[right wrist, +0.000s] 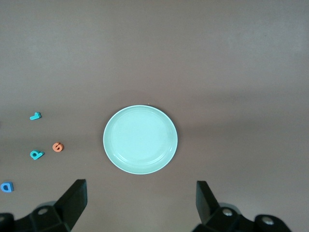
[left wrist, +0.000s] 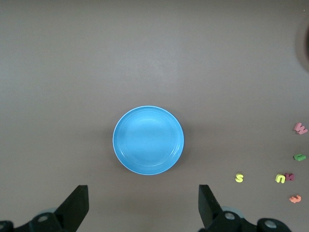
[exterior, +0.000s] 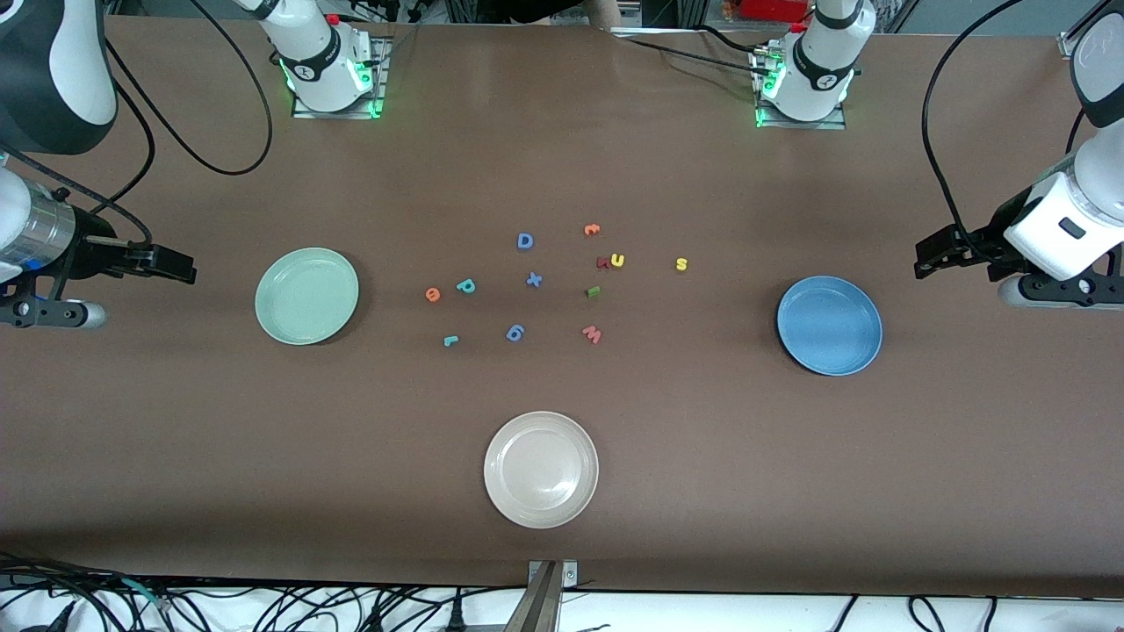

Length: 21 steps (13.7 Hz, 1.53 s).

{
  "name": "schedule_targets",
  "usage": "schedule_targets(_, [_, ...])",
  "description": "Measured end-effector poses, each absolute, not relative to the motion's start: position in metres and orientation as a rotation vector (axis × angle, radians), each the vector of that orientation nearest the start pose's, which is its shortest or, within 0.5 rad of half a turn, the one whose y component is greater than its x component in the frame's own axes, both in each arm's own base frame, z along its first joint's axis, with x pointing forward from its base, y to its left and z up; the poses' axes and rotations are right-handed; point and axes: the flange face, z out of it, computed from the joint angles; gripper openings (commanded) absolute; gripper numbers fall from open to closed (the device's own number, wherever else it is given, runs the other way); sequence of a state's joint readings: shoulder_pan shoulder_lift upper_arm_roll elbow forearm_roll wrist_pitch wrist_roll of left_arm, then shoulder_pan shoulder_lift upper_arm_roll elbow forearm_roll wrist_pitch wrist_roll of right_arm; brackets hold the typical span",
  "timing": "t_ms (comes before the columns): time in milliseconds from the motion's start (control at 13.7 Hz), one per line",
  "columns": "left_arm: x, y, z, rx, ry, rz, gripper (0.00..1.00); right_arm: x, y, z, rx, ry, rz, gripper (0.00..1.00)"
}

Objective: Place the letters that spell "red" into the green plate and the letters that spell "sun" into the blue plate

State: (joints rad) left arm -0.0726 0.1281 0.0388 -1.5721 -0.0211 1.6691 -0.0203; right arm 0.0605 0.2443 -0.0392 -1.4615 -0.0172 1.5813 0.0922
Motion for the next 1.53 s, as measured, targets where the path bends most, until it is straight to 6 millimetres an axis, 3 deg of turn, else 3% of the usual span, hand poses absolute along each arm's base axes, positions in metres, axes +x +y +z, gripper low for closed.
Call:
schedule_targets(802, [0.598,-0.024,0.558,-3.156,0.019,0.051,1.00,0.622,0.014,0.533,-3.167,0.110,0.191,1.00])
schedule_targets(1020, [0.600,-0.025,0.550,-3.155,0.021,0.073,1.00,0.622,0.014,0.533,-3.167,0.110,0.190,1.00])
schedule_targets(1166, [0.606,-0.020,0.526,-3.149,0.004,0.143,1.00,0.622,0.014,0.534,-3.167,0.110,0.189,1.00])
schedule_targets(1385, [0.622,0.002,0.469,-3.137,-0.056,0.272,1.00,0.623,0.014,0.534,-3.167,0.110,0.188,1.00])
schedule_targets(1530, [0.626,0.008,0.465,-3.137,-0.073,0.269,1.00,0.623,0.014,0.534,-3.167,0.110,0.187,1.00])
